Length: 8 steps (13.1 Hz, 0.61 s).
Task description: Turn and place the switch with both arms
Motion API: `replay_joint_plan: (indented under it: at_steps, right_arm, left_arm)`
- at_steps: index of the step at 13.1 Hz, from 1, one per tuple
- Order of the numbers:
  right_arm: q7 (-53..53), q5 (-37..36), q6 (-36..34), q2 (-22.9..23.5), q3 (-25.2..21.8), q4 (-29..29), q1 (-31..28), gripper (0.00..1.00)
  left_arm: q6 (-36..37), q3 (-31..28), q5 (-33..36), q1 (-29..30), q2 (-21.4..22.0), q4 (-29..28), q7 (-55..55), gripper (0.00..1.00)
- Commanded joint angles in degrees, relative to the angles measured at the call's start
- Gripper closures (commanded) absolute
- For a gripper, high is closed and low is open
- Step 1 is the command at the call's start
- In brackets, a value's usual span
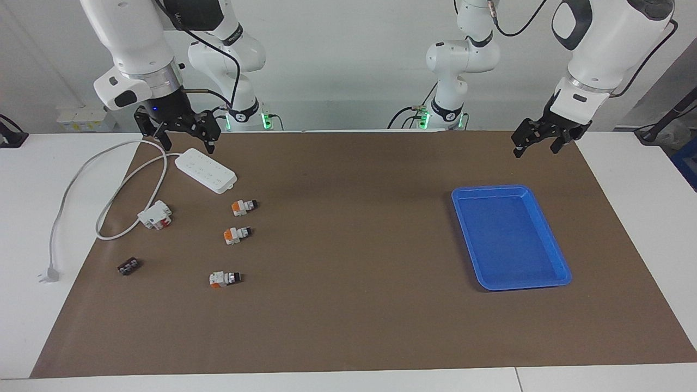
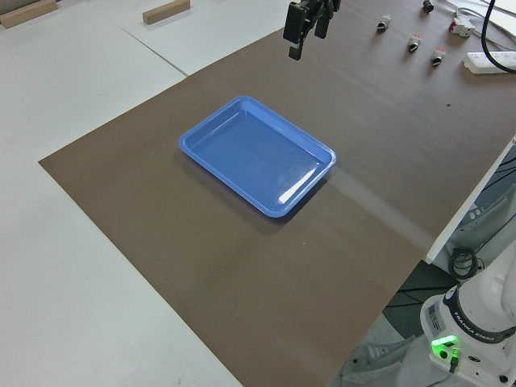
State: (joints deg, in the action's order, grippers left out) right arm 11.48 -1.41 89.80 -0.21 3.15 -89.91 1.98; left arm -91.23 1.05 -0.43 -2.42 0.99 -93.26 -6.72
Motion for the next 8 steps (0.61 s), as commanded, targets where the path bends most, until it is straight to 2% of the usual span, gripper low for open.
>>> replay_joint_plan:
  at_steps: [1, 6, 8]
  right_arm:
    - [-1.28, 0.53, -0.77, -0.93, -0.08, -0.79, -0.48, 0.0]
    - [-1.19, 0.53, -0.85, -1.02, -0.17, -0.88, -0.84, 0.0]
    - [-1.37, 0.53, 1.15, -2.24, -0.17, -3.94, -0.84, 0.0]
  left_arm:
    - [0.09, 0.18, -0.45, 0.48, 1.56, -1.49, 0.04, 0.0]
    - [0.18, 0.09, -0.45, 0.48, 1.56, -1.57, 0.04, 0.0]
    - [0.44, 0.18, -0.45, 0.48, 1.56, -1.49, 0.13, 0.0]
